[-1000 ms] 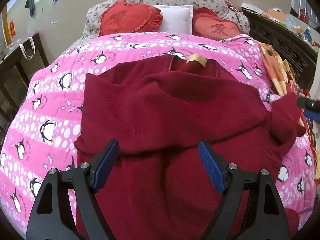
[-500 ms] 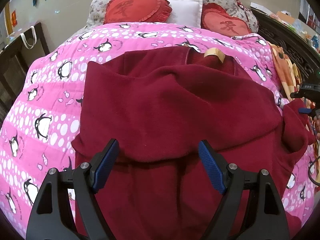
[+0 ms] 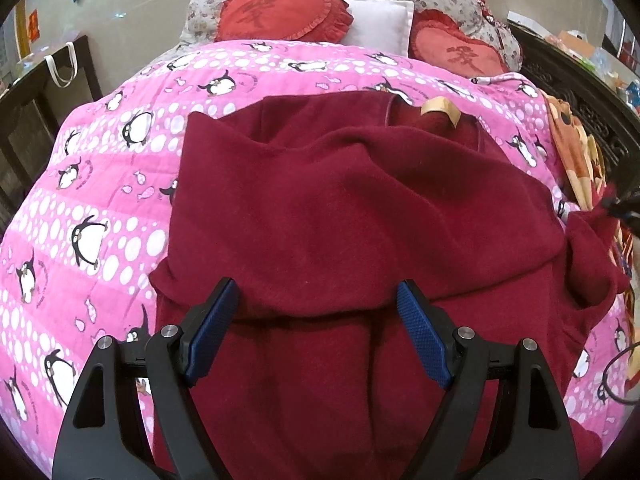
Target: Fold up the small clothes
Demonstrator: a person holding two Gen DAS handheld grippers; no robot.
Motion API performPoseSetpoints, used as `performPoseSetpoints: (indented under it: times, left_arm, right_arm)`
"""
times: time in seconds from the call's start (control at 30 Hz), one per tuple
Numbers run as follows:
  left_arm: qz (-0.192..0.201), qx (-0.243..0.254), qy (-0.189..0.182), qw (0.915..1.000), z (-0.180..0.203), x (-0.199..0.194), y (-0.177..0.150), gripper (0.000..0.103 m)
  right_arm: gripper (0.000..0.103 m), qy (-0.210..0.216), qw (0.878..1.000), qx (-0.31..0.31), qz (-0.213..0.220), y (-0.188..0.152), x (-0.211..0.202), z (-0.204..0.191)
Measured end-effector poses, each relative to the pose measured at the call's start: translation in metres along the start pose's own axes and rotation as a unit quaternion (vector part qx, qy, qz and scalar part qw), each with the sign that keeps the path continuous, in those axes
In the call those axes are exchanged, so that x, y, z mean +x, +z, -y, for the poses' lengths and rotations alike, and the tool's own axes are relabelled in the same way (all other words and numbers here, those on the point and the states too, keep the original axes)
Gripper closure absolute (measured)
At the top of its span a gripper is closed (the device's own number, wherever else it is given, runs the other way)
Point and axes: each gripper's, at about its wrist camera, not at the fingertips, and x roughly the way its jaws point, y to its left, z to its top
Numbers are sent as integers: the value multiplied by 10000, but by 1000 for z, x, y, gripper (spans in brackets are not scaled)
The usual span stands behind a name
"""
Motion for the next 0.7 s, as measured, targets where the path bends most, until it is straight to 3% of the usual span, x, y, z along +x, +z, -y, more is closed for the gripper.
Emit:
performPoseSetpoints:
  times: [0.2, 0.37, 0.53, 0.7]
  left_arm:
    - [216, -165, -21, 9996, -9, -18, 8, 21]
    - [481, -321, -15, 9983, -23, -40, 15, 21]
    - [652, -505, 14, 9966, -41, -55, 19, 21]
    - [717, -685, 59, 9951, -56, -60, 19, 21]
  right_arm:
    - [94, 935, 9897, -998, 436, -3, -58, -78]
    - [94, 1840, 9625, -1936, 472, -19, -81, -167]
    - [94, 2653, 9292, -2572, 20, -52, -69, -240]
    - [94, 3003, 9022, -3039, -589, -106, -30, -292]
